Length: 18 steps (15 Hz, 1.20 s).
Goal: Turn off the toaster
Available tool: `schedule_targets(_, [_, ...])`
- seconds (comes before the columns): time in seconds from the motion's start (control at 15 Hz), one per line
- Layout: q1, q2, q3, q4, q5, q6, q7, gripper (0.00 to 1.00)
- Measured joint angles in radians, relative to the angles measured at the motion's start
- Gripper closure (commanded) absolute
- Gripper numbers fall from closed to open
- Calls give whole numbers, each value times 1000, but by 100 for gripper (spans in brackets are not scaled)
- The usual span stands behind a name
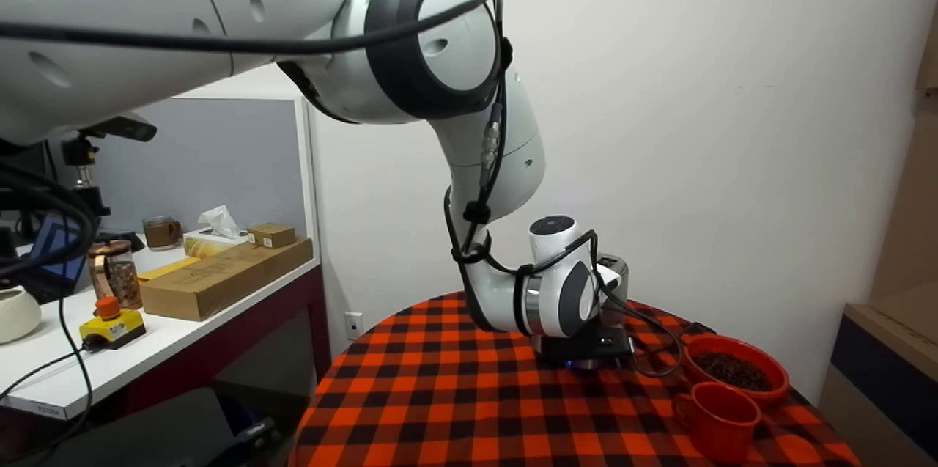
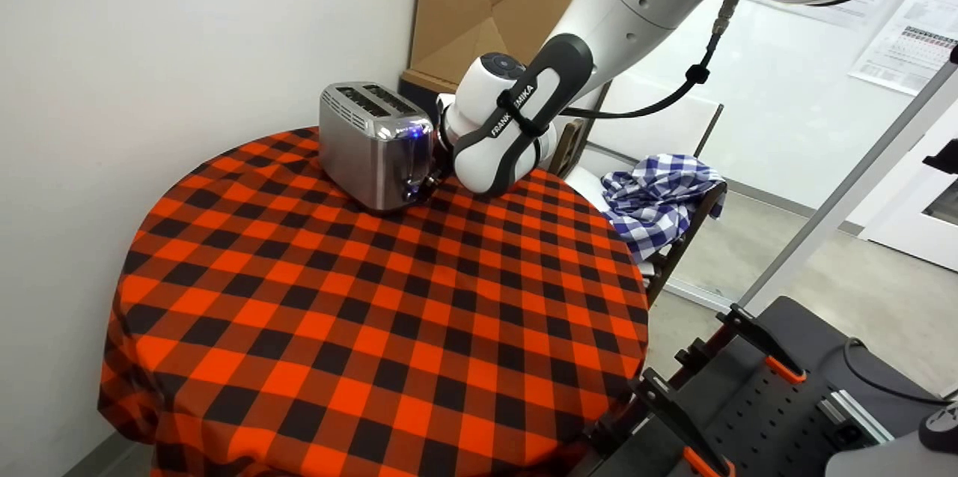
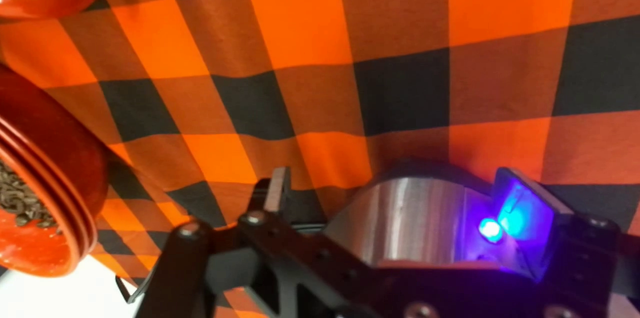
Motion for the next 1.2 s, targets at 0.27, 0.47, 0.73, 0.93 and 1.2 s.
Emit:
schedule_targets(0.27, [0, 1, -3, 0, 0, 12, 0, 0])
schedule_targets(0.47, [0, 1, -8, -3, 0, 42, 0, 0])
schedule_targets(0.73, [0, 1, -16, -10, 0, 97, 0, 0])
schedule_targets(0.93, [-2, 1, -15, -11, -2, 112, -6, 0])
schedule_targets(1.2, [-107, -29, 143, -33, -54, -26, -140, 0])
